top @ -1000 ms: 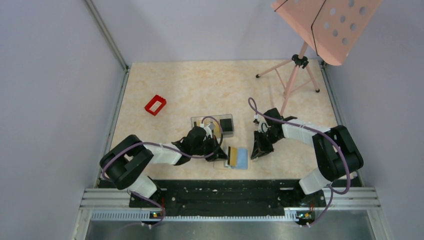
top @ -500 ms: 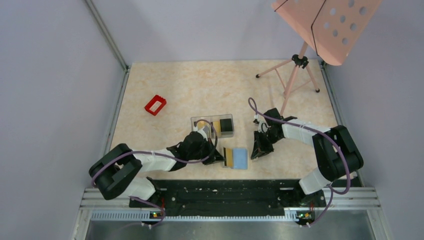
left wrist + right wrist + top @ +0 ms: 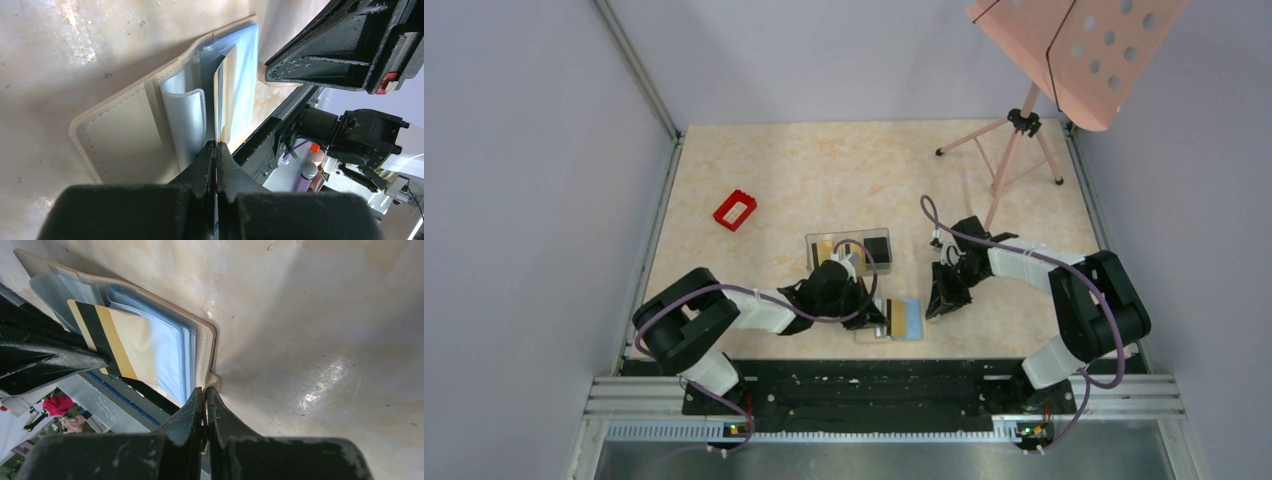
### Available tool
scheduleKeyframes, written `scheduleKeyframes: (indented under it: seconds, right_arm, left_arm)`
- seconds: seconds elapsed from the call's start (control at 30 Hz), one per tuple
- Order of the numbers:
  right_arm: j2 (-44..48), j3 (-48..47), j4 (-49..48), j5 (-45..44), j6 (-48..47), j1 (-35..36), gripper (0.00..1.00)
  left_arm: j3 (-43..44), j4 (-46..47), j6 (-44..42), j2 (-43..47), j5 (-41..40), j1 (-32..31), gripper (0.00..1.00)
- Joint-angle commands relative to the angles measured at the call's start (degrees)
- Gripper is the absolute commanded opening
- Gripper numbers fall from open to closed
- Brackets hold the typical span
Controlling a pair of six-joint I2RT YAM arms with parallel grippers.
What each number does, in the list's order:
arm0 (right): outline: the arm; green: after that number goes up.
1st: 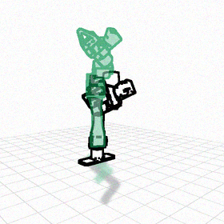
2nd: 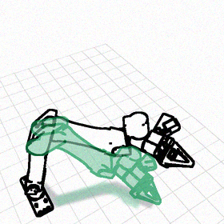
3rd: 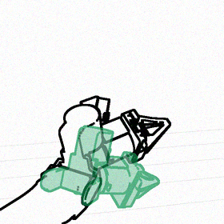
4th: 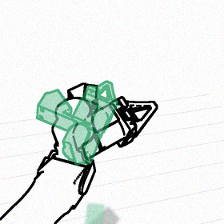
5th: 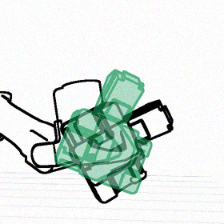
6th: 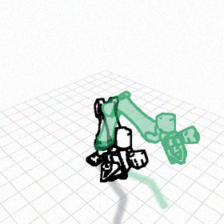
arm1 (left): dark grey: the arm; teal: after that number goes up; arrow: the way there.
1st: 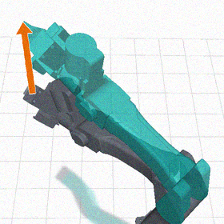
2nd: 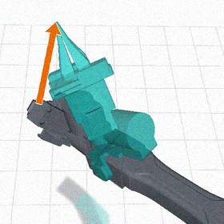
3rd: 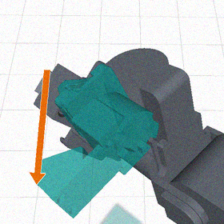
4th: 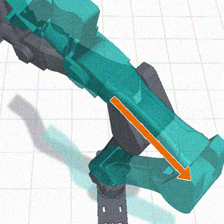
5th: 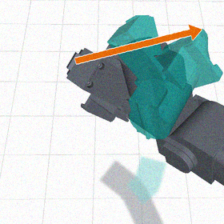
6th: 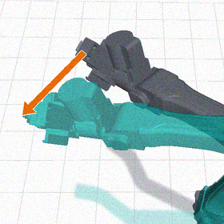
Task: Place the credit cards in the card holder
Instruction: Insert the credit card into the card holder.
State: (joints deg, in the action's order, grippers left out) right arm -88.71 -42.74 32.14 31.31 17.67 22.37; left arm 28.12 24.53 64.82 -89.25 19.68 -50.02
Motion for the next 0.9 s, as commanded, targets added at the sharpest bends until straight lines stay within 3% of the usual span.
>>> scheduleKeyframes:
  seconds: [0.0, 0.1, 0.2, 0.27, 0.6, 0.73, 0.87]
  right_arm:
    - [-0.6, 0.7, -2.0, 0.6, -0.1, 0.6, 0.00]
    - [-0.6, 0.6, -2.0, 0.7, 0.0, 0.6, 0.00]
    - [-0.4, 0.6, -2.0, 0.8, -0.1, 0.6, 0.00]
    - [-0.2, 0.7, -2.0, 0.8, 0.0, 0.6, 0.00]
    - [-0.1, 0.7, -2.0, 1.0, 0.2, 0.6, 0.00]
    - [0.5, 0.6, -1.8, 1.0, 0.3, 0.6, 0.00]
    - [1.3, -0.2, -0.9, 0.9, 0.1, 0.6, 0.00]
  left_arm:
    - [1.7, 2.0, 0.2, -2.4, 1.6, -0.6, 0.00]
    - [3.6, 0.0, -0.1, -3.8, 2.9, -0.8, 0.03]
    - [7.1, -6.2, -2.0, -4.5, 2.9, -1.3, 0.21]
    - [10.4, -10.6, -4.2, -5.1, 2.8, -2.0, 0.26]
    - [20.8, -20.8, -9.3, -9.5, 4.9, -4.7, 0.33]
    - [23.1, -30.4, -12.4, -7.6, 1.4, -5.0, 0.44]
    - [21.6, -34.1, -13.0, -2.6, -2.4, -4.9, 0.57]
